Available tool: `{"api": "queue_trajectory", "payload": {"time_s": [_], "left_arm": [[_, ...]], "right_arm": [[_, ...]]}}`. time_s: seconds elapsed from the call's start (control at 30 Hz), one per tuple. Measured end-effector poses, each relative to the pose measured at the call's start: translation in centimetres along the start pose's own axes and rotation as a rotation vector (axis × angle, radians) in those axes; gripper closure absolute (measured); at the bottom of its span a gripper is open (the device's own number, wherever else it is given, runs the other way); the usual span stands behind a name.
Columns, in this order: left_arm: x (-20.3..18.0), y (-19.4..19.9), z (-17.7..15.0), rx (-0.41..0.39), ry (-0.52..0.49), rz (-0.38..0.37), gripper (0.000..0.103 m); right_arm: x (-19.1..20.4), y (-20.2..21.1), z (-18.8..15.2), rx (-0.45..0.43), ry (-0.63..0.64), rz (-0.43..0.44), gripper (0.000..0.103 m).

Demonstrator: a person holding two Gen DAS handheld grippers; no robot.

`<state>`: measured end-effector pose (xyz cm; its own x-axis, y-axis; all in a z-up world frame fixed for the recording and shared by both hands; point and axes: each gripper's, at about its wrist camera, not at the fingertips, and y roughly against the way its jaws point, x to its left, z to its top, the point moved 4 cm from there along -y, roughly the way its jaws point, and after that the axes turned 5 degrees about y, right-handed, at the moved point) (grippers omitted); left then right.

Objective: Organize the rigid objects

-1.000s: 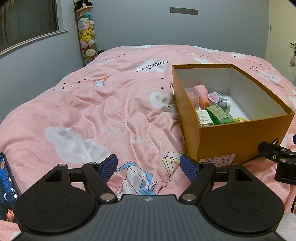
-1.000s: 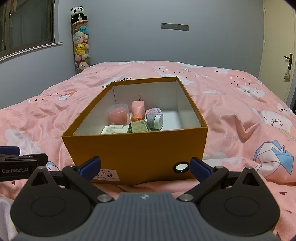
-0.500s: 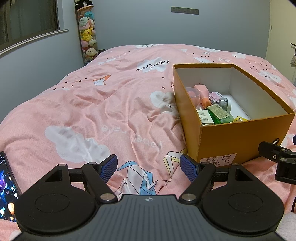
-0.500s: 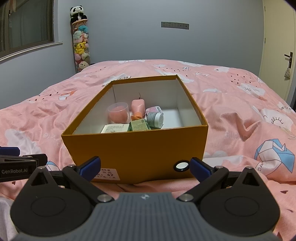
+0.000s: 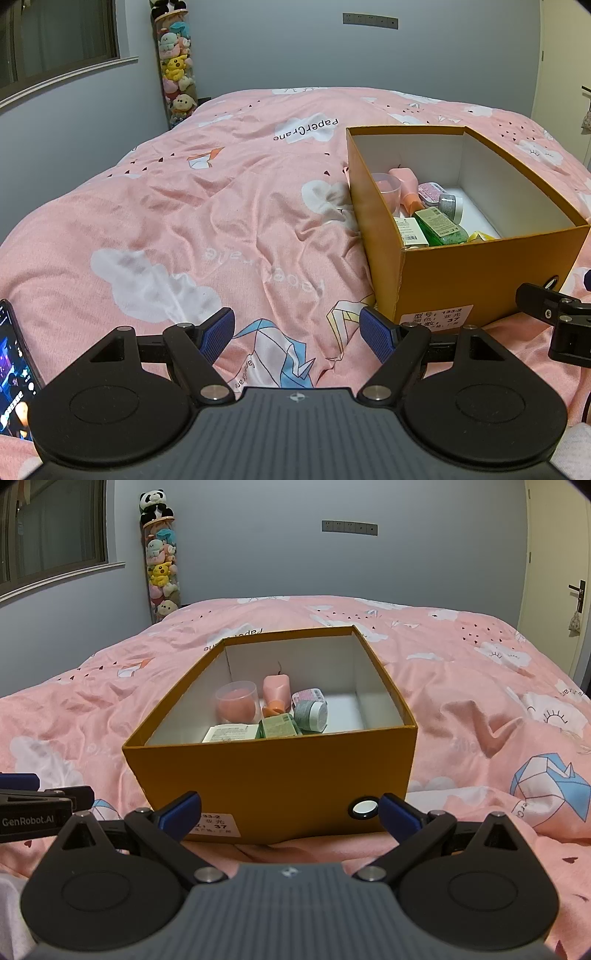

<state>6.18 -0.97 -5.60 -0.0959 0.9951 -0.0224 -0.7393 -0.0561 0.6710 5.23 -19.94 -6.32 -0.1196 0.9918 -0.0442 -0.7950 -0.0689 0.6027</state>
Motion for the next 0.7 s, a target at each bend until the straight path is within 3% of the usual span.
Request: {"api": "queue_trajectory", "payload": {"time_s": [0.7], "left_arm": [[-0.07,0.04,-0.04,-0.002,0.000,0.003,0.013]], "right_arm": [[0.09,0.00,-0.04,0.005,-0.002,0.003,0.003]]}}
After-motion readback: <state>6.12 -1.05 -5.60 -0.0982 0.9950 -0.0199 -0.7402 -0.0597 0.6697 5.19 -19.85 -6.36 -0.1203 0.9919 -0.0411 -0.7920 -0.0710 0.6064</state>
